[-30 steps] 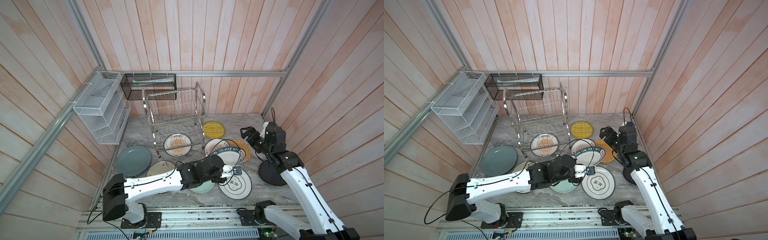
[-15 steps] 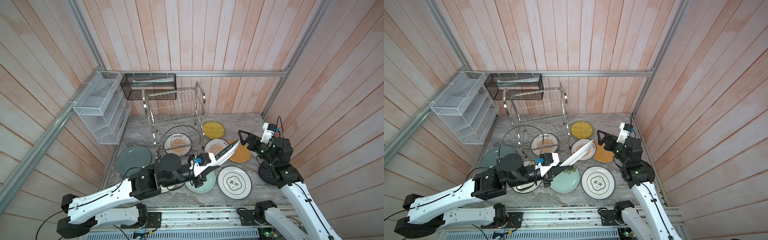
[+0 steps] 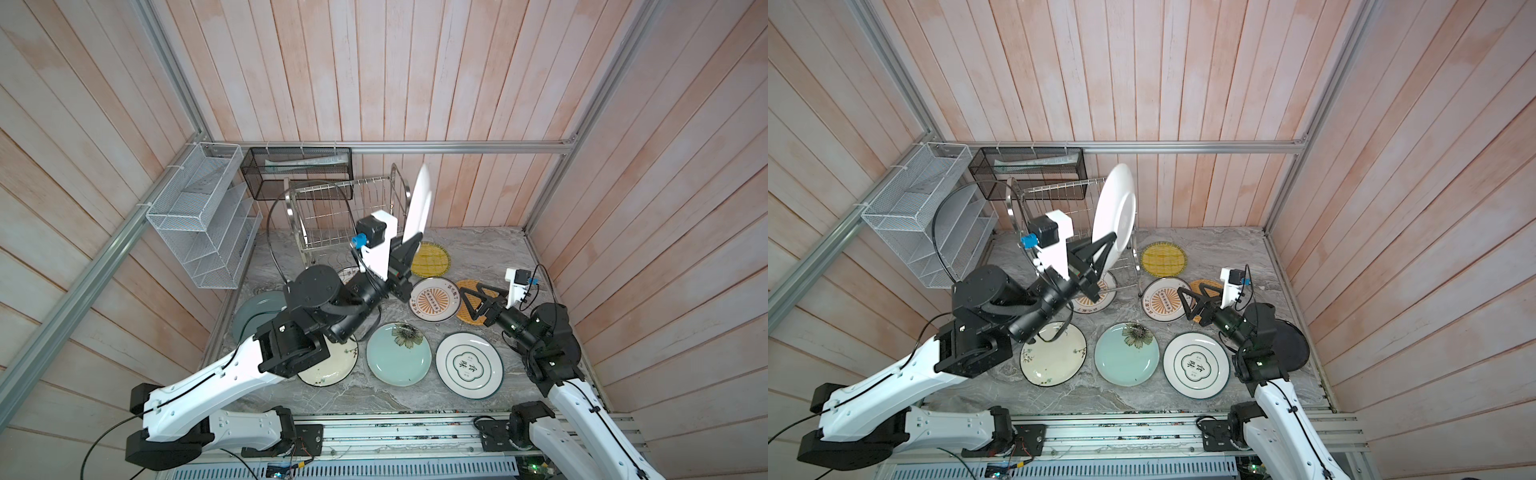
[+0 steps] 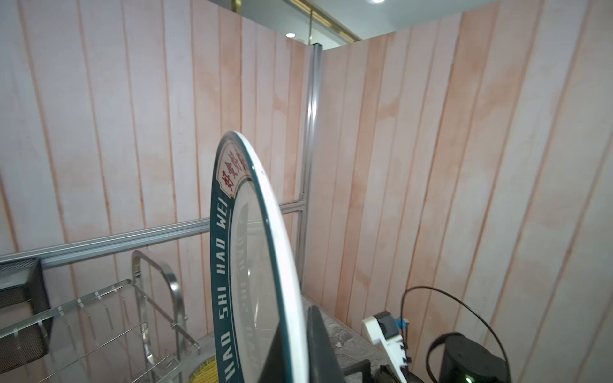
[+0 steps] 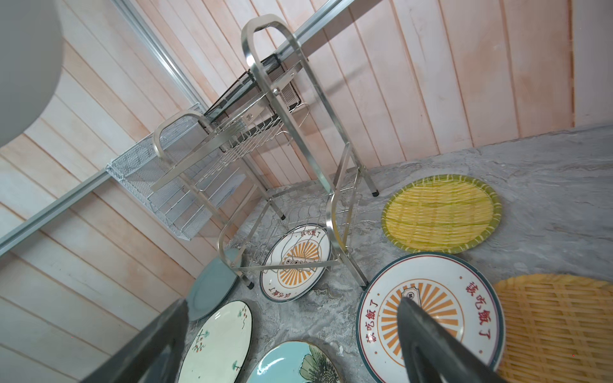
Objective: Load plates into a dish rack
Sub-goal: Place the plate on the dish rack.
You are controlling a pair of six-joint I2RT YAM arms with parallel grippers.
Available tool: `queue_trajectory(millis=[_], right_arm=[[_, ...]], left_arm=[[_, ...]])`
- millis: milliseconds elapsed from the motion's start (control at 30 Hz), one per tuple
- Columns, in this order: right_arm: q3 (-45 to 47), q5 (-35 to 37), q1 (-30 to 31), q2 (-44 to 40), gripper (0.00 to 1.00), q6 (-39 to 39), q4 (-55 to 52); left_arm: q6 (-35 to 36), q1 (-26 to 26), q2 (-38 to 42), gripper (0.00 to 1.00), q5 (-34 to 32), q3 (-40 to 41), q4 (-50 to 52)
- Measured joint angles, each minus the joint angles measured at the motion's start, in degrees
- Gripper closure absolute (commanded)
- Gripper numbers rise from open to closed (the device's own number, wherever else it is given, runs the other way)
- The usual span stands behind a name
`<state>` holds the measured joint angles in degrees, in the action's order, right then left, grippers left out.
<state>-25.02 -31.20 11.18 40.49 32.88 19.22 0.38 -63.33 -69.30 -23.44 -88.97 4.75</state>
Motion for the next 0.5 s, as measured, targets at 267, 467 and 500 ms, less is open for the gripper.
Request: queue_trajectory(millis=[267,467,500], right_arm=[[2.2,-4.3,3.1,-0.2,0.02,0.0,5.0],[2.2,-5.4,4.7,-0.6,0.02,0.0,5.7],[2.2,-5.7,4.9,-0.6,0.02,0.1,5.7]], left_arm=[[-8.0,20.6,-5.1,1.00,1.8,-10.9,10.5],[-12.0,32.3,-8.3,1.00,7.0,-14.6,16.5],[-12.5,33.7,-9.1,1.00,7.9,-15.4,17.3]])
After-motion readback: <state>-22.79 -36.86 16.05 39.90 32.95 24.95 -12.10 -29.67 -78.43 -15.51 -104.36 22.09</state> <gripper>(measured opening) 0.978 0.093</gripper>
